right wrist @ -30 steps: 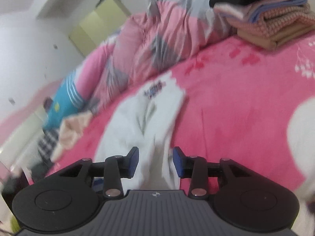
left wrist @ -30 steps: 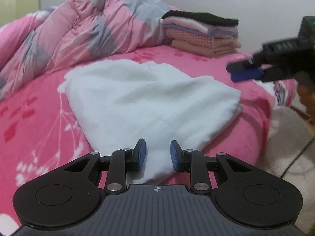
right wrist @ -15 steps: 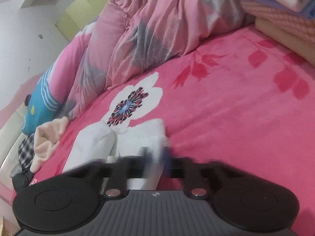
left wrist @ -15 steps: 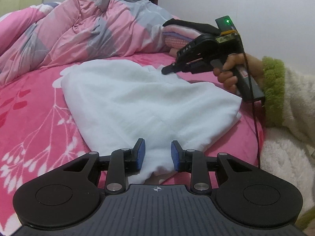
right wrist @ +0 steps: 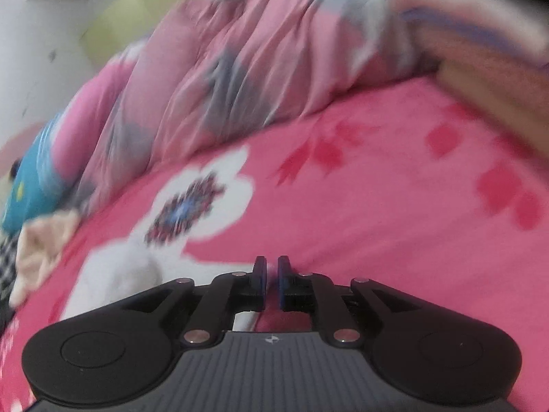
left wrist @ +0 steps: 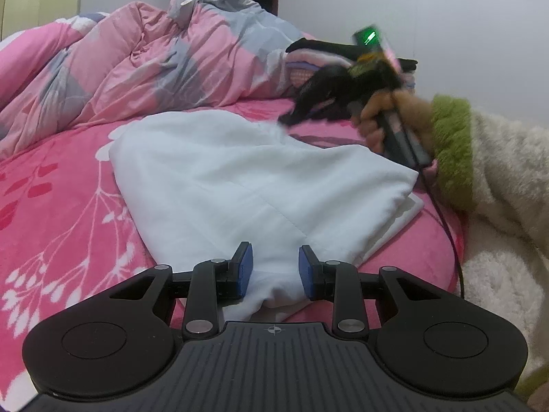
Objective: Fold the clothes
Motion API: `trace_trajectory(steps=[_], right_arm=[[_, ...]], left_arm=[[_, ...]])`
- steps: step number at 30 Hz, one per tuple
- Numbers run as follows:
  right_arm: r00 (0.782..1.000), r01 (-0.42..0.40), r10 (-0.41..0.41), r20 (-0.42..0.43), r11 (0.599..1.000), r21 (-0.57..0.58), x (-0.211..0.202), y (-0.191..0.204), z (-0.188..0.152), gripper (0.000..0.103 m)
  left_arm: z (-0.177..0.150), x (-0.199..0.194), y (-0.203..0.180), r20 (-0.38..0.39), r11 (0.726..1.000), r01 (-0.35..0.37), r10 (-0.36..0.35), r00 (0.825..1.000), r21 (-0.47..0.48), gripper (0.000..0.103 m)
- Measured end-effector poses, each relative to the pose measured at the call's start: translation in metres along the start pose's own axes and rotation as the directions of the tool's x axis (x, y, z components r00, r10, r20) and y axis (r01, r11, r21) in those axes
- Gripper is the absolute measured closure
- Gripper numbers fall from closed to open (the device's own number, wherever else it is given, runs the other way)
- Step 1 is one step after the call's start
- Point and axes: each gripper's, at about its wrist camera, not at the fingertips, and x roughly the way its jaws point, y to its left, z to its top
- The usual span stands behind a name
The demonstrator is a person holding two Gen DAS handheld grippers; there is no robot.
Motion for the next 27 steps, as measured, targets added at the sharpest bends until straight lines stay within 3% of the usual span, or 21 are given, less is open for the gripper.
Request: trace_trajectory(steps=[2, 4, 6, 9, 12, 14, 15, 17, 20, 23, 26, 27], right_arm=[[0.999, -0.026, 0.026, 0.039, 1.000, 0.012, -0.018, 0.005, 0.005, 0.093], [0.993, -0.114, 0.114, -0.026, 0.993, 0.014, -0.019, 0.015, 0.006, 0.071], [0.975, -0.200, 0.201, -0.089, 0.980, 0.022, -0.019, 0.024, 0.006, 0.065], [0.943, -0.249, 0.253, -0.218, 0.967, 0.047, 0.000, 0.034, -0.001, 0.065], [0.935, -0.267, 0.268, -0.231, 0.963, 0.034, 0.005, 0.039, -0.005, 0.066], [0.930, -0.279, 0.277, -0.240, 0.960, 0.025, 0.009, 0.043, -0.008, 0.085], [0.928, -0.285, 0.282, -0.245, 0.958, 0.021, 0.011, 0.044, -0.009, 0.100], [0.929, -0.283, 0.276, -0.245, 0.959, 0.007, 0.014, 0.047, -0.011, 0.101], [0.968, -0.180, 0.170, -0.183, 0.983, -0.044, 0.010, 0.045, -0.009, 0.101], [0.987, -0.081, 0.077, -0.143, 0.997, -0.020, 0.011, 0.034, -0.004, 0.099], [0.975, -0.170, 0.183, -0.127, 0.980, 0.107, 0.009, 0.019, 0.006, 0.096], [0.970, -0.195, 0.207, -0.130, 0.976, 0.101, 0.009, 0.022, 0.009, 0.085]], left_arm=[[-0.001, 0.000, 0.000, 0.003, 1.000, 0.000, 0.000, 1.000, -0.003, 0.074], [-0.001, 0.000, 0.000, 0.006, 1.000, -0.001, 0.001, 1.000, 0.000, 0.074], [-0.001, 0.001, 0.000, 0.008, 1.000, -0.003, 0.003, 1.000, 0.002, 0.074], [-0.001, 0.001, 0.000, 0.009, 1.000, -0.004, 0.004, 1.000, 0.000, 0.074], [-0.001, 0.000, -0.001, 0.010, 1.000, -0.004, 0.004, 1.000, 0.002, 0.073], [-0.001, 0.000, -0.001, 0.011, 1.000, -0.004, 0.004, 1.000, 0.003, 0.073], [-0.001, 0.000, -0.001, 0.011, 1.000, -0.003, 0.003, 1.000, 0.003, 0.074], [-0.002, 0.000, -0.001, 0.013, 1.000, -0.003, 0.003, 1.000, 0.003, 0.073], [-0.002, -0.001, -0.001, 0.016, 1.000, -0.003, 0.003, 1.000, 0.005, 0.073], [-0.002, -0.001, -0.001, 0.016, 1.000, -0.002, 0.002, 1.000, 0.006, 0.073], [-0.002, -0.002, -0.001, 0.018, 1.000, -0.002, 0.002, 1.000, 0.007, 0.073], [-0.002, -0.002, -0.001, 0.018, 1.000, -0.003, 0.003, 1.000, 0.009, 0.073]])
